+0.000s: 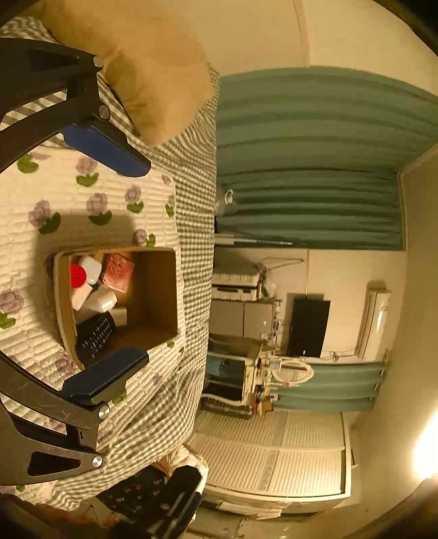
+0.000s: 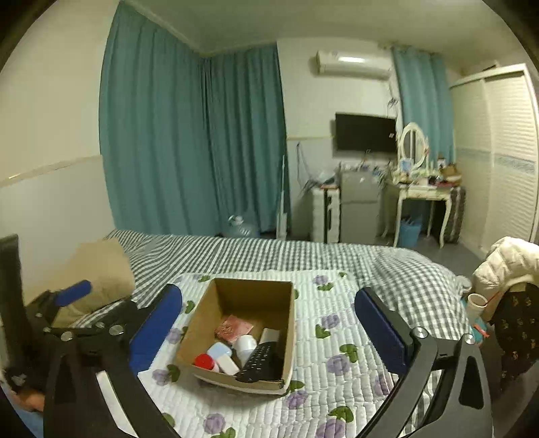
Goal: Organize rigid objects
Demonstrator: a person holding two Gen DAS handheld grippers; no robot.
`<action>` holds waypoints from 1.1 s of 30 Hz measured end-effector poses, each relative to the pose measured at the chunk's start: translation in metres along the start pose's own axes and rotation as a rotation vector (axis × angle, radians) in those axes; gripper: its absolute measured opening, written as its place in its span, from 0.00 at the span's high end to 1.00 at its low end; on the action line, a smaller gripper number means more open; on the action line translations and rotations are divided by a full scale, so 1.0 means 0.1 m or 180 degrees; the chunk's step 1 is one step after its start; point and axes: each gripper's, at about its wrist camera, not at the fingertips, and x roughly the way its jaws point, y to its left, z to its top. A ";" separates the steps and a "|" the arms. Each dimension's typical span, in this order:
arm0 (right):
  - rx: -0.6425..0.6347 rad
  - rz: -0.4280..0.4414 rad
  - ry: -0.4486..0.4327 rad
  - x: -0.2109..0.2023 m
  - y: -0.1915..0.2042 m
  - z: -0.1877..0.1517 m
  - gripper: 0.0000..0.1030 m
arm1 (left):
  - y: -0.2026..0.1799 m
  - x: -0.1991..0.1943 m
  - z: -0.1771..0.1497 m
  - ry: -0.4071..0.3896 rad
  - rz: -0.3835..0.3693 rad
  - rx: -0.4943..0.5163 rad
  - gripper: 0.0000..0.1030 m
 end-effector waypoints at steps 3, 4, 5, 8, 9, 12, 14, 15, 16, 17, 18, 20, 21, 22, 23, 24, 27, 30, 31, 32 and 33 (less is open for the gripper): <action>0.0013 -0.0003 -0.0095 -0.04 0.01 -0.22 0.00 | 0.04 -0.03 -0.14 -0.0041 0.0080 0.0009 0.00; 0.0032 0.0008 -0.0114 -0.05 0.00 -0.28 0.00 | 0.04 -0.03 -0.19 -0.0033 0.0088 0.0012 0.00; 0.0055 0.0023 -0.0105 -0.04 -0.01 -0.35 0.00 | 0.05 -0.02 -0.24 -0.0031 0.0092 0.0015 0.00; 0.0112 0.0008 -0.0075 0.02 -0.09 -0.52 0.00 | 0.04 0.03 -0.41 -0.0043 0.0091 0.0003 0.00; 0.0159 -0.0010 -0.0084 0.06 -0.13 -0.58 0.00 | 0.04 0.05 -0.46 -0.0061 0.0076 -0.0005 0.00; 0.0224 -0.0020 0.0018 0.19 -0.20 -0.75 0.00 | -0.02 0.11 -0.60 -0.0060 0.0108 0.0042 0.00; 0.0167 -0.0074 0.0112 0.28 -0.21 -0.84 0.00 | -0.05 0.14 -0.64 -0.0045 0.0127 0.0079 0.00; 0.0140 -0.0088 0.0176 0.32 -0.22 -0.88 0.00 | -0.05 0.15 -0.65 -0.0050 0.0139 0.0092 0.00; 0.0119 -0.0108 0.0217 0.34 -0.22 -0.90 0.00 | -0.07 0.15 -0.66 -0.0055 0.0155 0.0110 0.00; 0.0101 -0.0122 0.0239 0.35 -0.23 -0.93 0.00 | -0.07 0.15 -0.66 -0.0061 0.0162 0.0117 0.00; 0.0084 -0.0116 0.0252 0.36 -0.22 -0.95 0.00 | -0.07 0.14 -0.67 -0.0062 0.0169 0.0119 0.00; 0.0088 -0.0123 0.0254 0.38 -0.24 -0.98 0.00 | -0.07 0.15 -0.68 -0.0050 0.0197 0.0136 0.00; 0.0086 -0.0125 0.0259 0.38 -0.24 -0.98 0.00 | -0.08 0.16 -0.69 -0.0040 0.0203 0.0144 0.00; 0.0088 -0.0134 0.0256 0.39 -0.25 -0.99 0.00 | -0.09 0.17 -0.70 -0.0024 0.0210 0.0154 0.00; 0.0085 -0.0141 0.0252 0.39 -0.26 -0.99 0.00 | -0.09 0.17 -0.70 -0.0017 0.0209 0.0162 0.00; 0.0084 -0.0143 0.0250 0.38 -0.25 -0.99 0.00 | -0.09 0.17 -0.71 -0.0013 0.0206 0.0166 0.00; 0.0064 -0.0167 0.0241 0.38 -0.23 -0.98 0.00 | -0.08 0.17 -0.71 -0.0012 0.0206 0.0159 0.00; 0.0040 -0.0201 0.0241 0.38 -0.22 -0.98 0.00 | -0.08 0.17 -0.71 -0.0004 0.0204 0.0156 0.00; 0.0030 -0.0202 0.0235 0.38 -0.22 -0.98 0.00 | -0.08 0.17 -0.72 -0.0003 0.0204 0.0155 0.00; 0.0020 -0.0211 0.0232 0.38 -0.22 -0.98 0.00 | -0.08 0.17 -0.72 -0.0003 0.0201 0.0157 0.00; 0.0011 -0.0216 0.0234 0.37 -0.21 -0.98 0.00 | -0.08 0.17 -0.71 -0.0002 0.0202 0.0163 0.00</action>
